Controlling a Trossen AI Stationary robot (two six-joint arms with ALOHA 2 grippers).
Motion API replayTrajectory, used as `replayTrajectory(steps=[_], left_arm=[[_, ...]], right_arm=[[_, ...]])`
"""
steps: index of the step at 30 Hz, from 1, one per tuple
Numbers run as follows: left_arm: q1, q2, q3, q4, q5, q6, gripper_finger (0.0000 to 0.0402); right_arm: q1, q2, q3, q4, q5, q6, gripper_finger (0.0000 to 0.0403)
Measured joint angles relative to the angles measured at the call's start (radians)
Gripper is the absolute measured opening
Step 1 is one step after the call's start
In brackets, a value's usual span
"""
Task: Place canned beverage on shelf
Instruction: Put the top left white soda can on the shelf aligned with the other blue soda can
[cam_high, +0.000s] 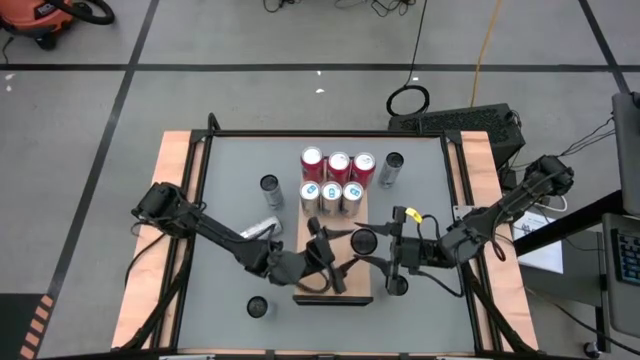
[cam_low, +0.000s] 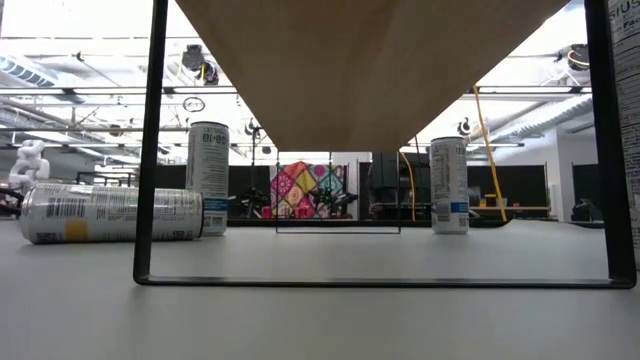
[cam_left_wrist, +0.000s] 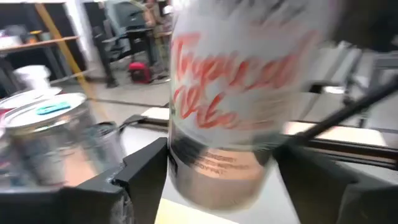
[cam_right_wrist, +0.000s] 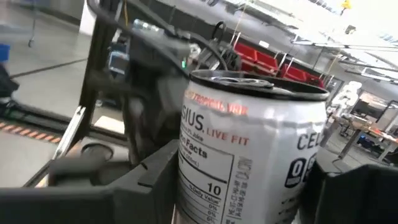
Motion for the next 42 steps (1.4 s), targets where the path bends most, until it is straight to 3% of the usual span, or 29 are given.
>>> replayTrajectory(steps=[6,14,21,25,34,42], left_arm=[[-0.033,-0.016,0.000,0.004,0.005,0.059,0.0327],[-0.036,-0.038,0.001,0.005,0.119,0.072,0.0334],[-0.004,-0.038,0.001,-0.001,0.182,0.063,0.0333],[0.006,-0.038,0.001,-0.013,0.254,0.042,0.0316],[0.006,-0.036,0.001,-0.071,0.256,0.016,0.0229],[0.006,-0.036,0.001,-0.112,0.234,-0.019,0.0235]], right_arm=[[0.008,-0.014,-0.002,-0.011,-0.121,0.074,0.0182],[-0.002,-0.009,-0.002,0.037,-0.255,0.097,0.0184],[-0.005,0.003,-0.002,0.047,-0.248,0.113,0.0184],[-0.004,0.003,-0.002,0.047,-0.250,0.115,0.0185],[-0.005,0.003,-0.001,-0.002,-0.242,0.122,0.0187],[-0.003,0.000,0.000,-0.024,-0.199,0.121,0.0204]])
